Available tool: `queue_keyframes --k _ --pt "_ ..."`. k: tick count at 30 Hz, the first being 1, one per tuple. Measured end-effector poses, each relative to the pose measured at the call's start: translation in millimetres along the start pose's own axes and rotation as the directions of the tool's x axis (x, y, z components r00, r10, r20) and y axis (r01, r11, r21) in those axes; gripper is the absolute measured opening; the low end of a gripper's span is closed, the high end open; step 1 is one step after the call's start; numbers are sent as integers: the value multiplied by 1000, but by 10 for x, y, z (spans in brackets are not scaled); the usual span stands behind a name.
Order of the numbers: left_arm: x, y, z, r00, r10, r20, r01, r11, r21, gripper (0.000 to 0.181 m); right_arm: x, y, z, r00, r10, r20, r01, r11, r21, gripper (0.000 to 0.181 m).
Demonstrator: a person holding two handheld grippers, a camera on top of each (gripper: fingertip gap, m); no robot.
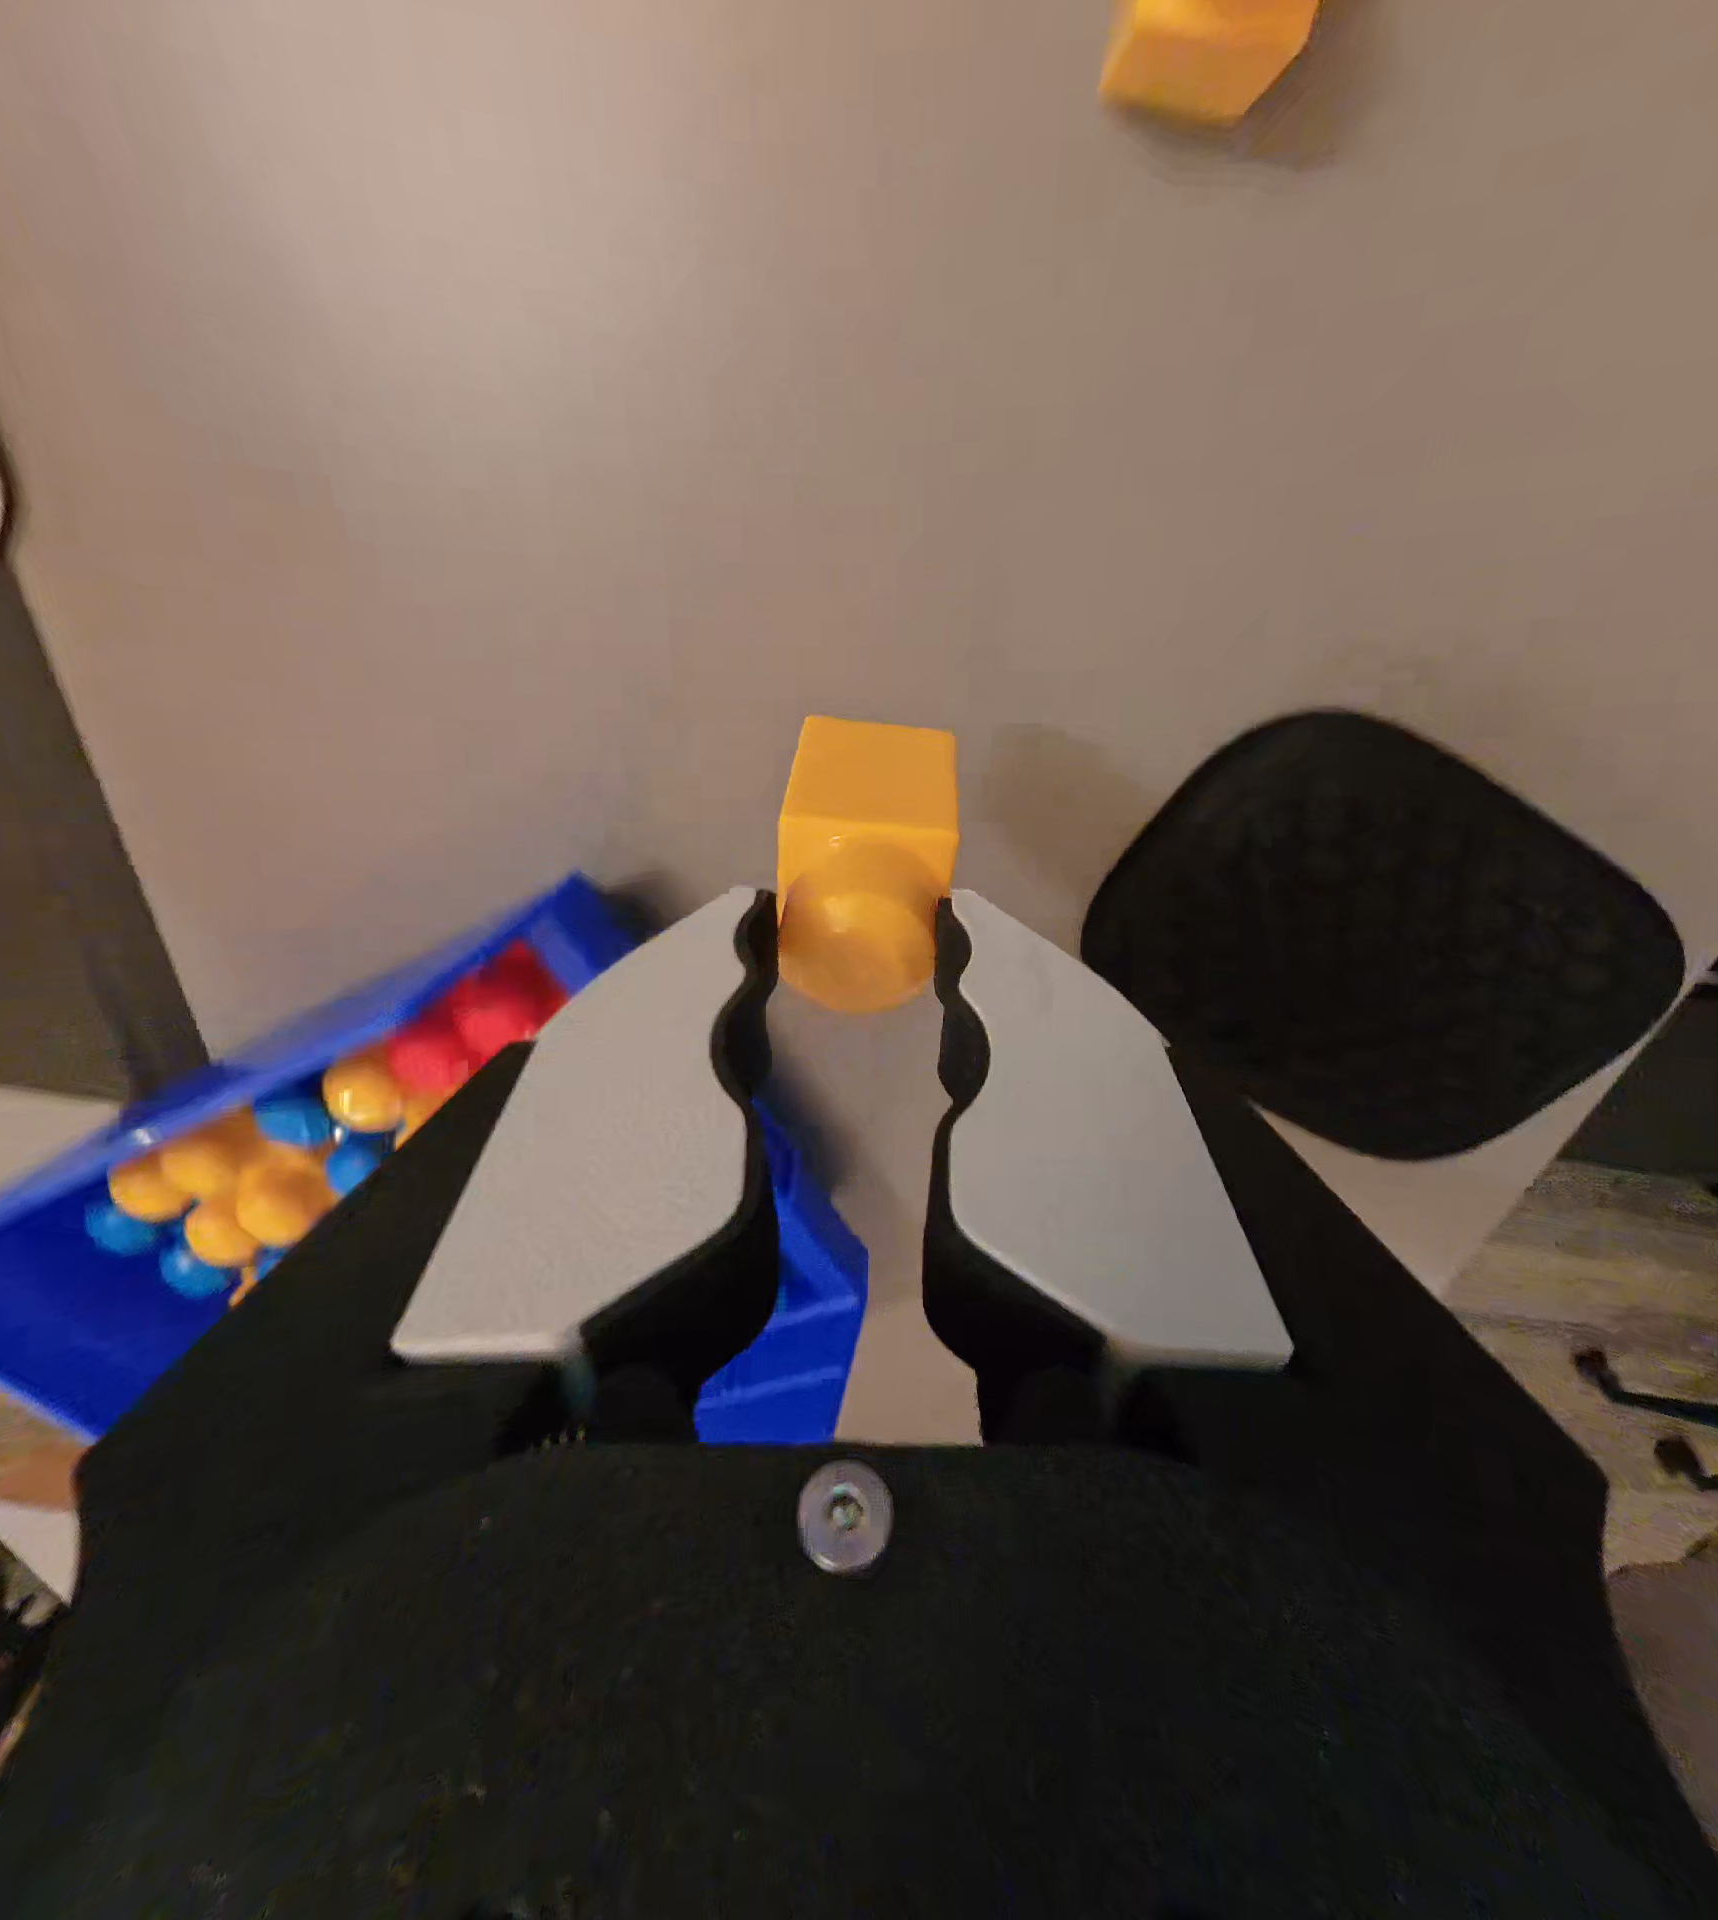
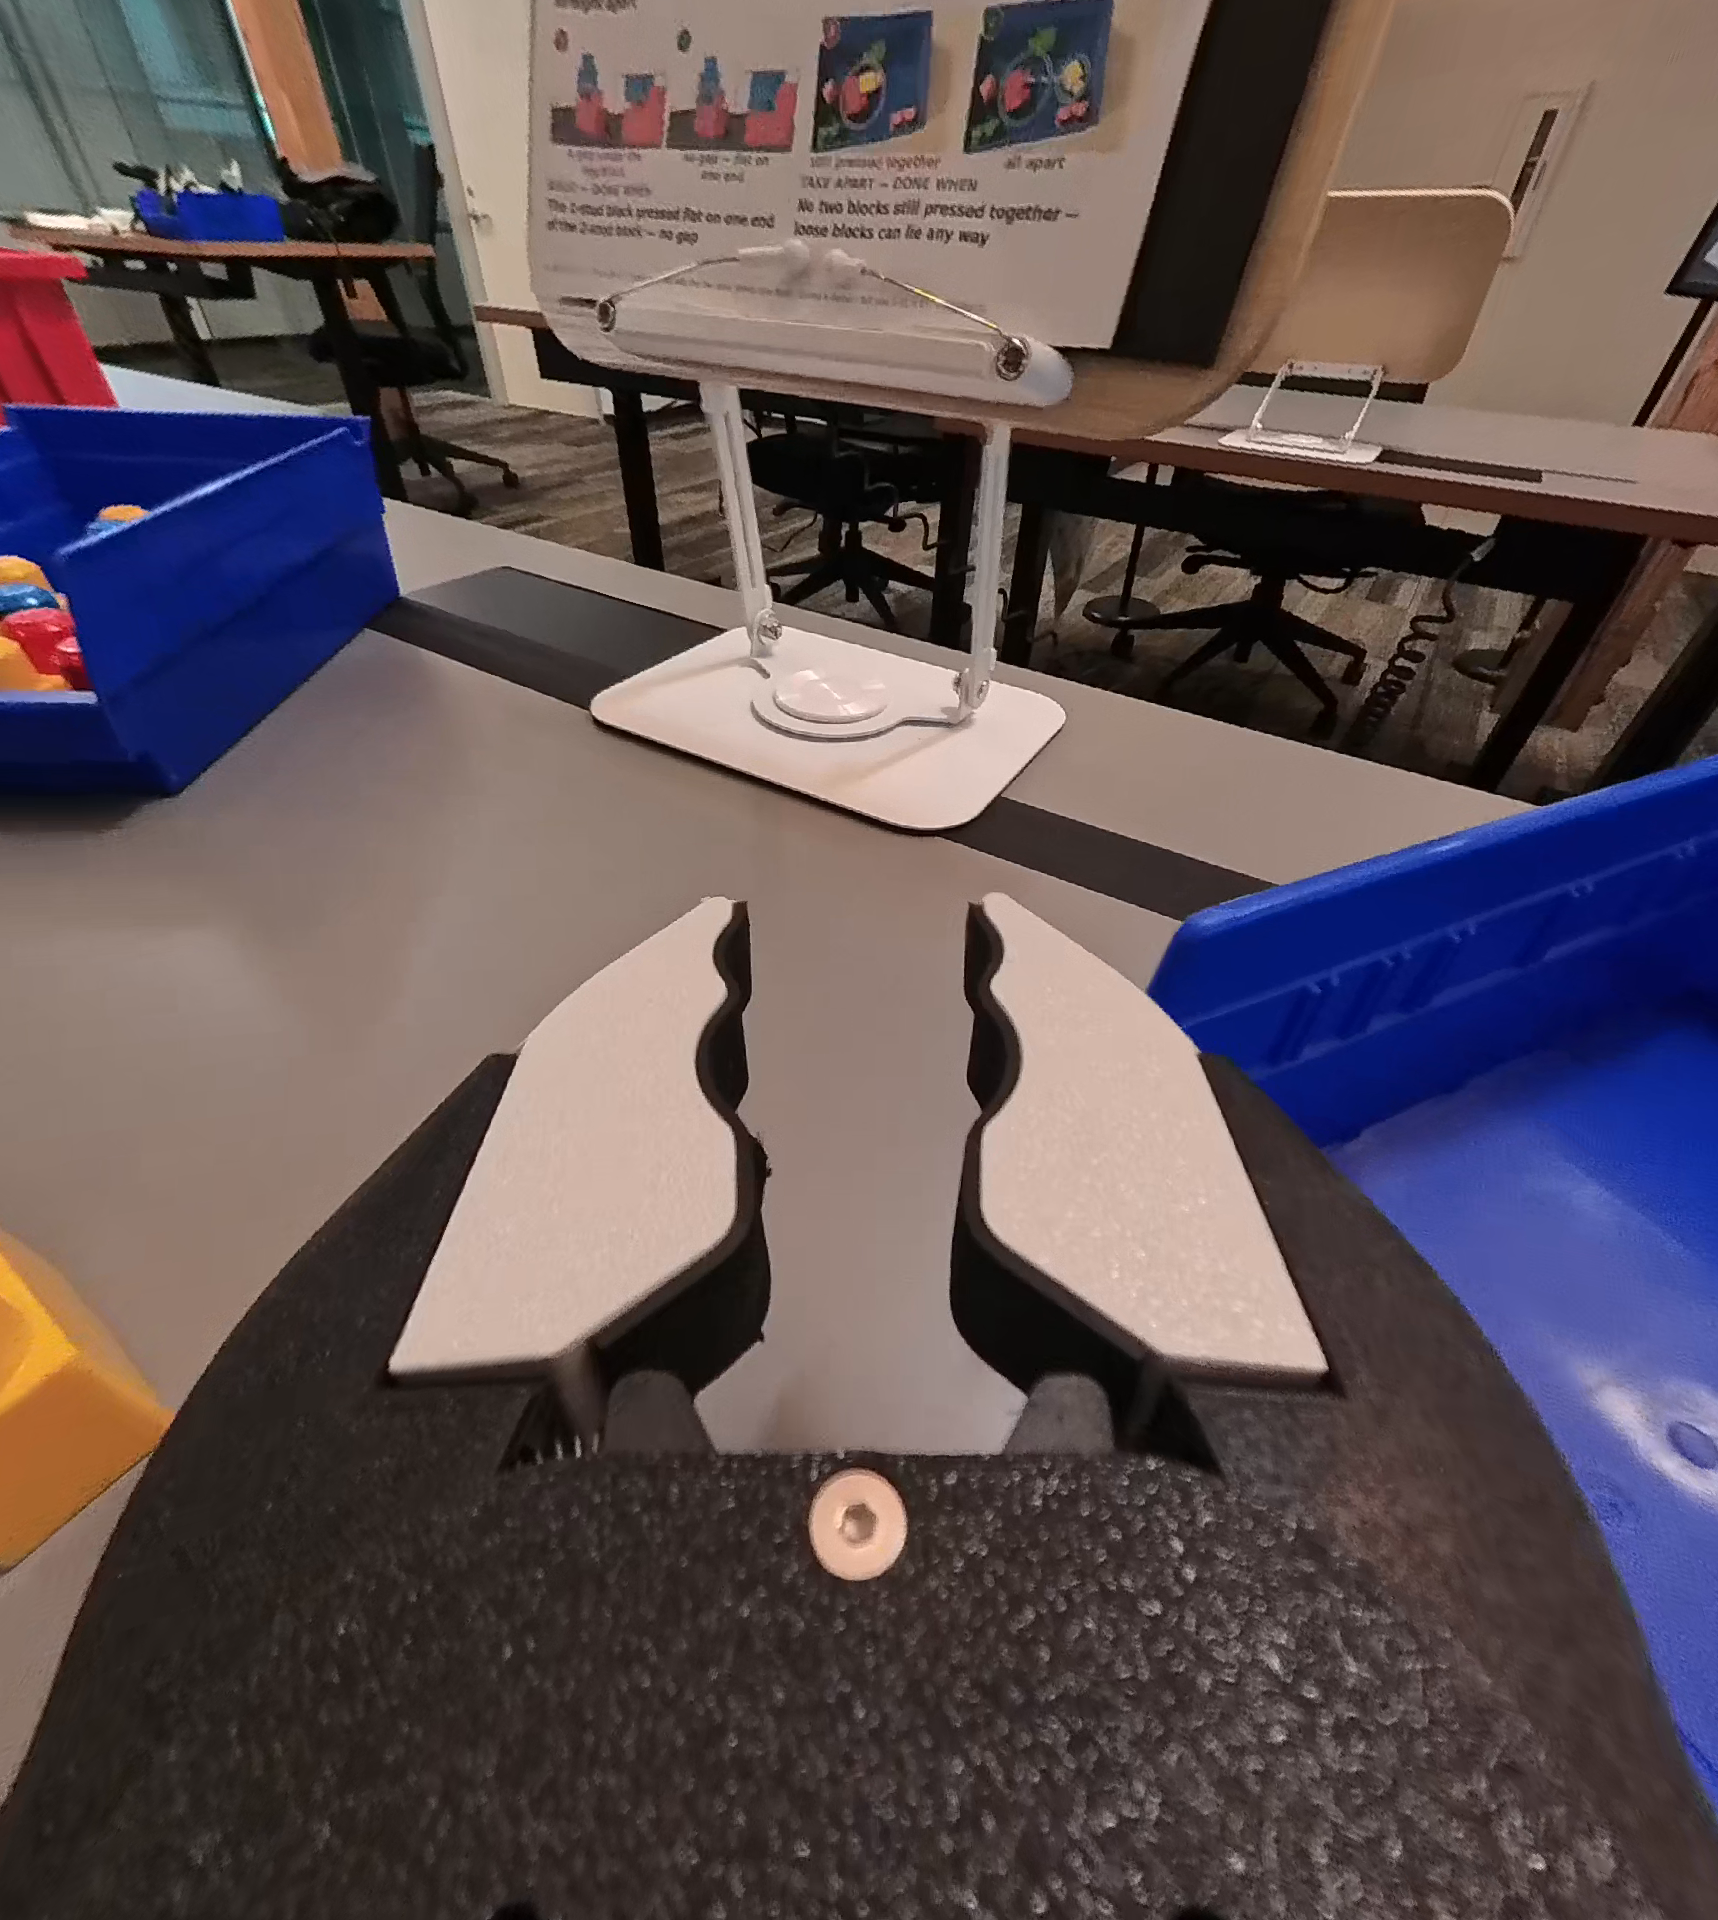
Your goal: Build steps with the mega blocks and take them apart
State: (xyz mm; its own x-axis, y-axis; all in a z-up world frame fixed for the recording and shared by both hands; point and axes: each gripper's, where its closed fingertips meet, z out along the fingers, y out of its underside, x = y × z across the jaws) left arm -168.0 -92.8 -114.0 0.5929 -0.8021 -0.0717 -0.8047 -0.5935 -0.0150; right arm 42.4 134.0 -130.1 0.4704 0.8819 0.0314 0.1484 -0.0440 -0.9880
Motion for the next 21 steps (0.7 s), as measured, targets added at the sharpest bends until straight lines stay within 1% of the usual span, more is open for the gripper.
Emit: queue_keyframes --k 3,5,8,11,13,18,20,21 --pt "100 -334 310 998 59 -27 -59 998 3 29 -46 3 -5 1000 -21 23 21 1000 -7 39" --pt "152 -501 501 995 82 -52 -82 997 12 29 -65 17 -3 999 -36 28 36 999 -23 36" --pt "224 -700 688 992 97 -85 -94 995 47 29 -116 12 -7 996 -67 51 68 997 -28 32" --pt "329 -788 839 986 123 -110 -116 991 62 30 -152 3 -9 994 -84 65 86 996 -29 32" --pt "380 -851 877 986 125 -109 -115 989 94 30 -169 5 -7 993 -89 74 92 995 -32 32" --pt "379 -871 885 993 93 -70 -84 989 118 32 -221 21 2 990 -99 99 103 994 -37 32" --pt "391 -861 865 993 99 -62 -89 985 144 50 -279 17 -5 986 -108 126 113 993 -34 33" --pt "401 -871 827 993 104 -59 -92 980 179 57 -326 16 -15 982 -109 151 117 992 -40 34"
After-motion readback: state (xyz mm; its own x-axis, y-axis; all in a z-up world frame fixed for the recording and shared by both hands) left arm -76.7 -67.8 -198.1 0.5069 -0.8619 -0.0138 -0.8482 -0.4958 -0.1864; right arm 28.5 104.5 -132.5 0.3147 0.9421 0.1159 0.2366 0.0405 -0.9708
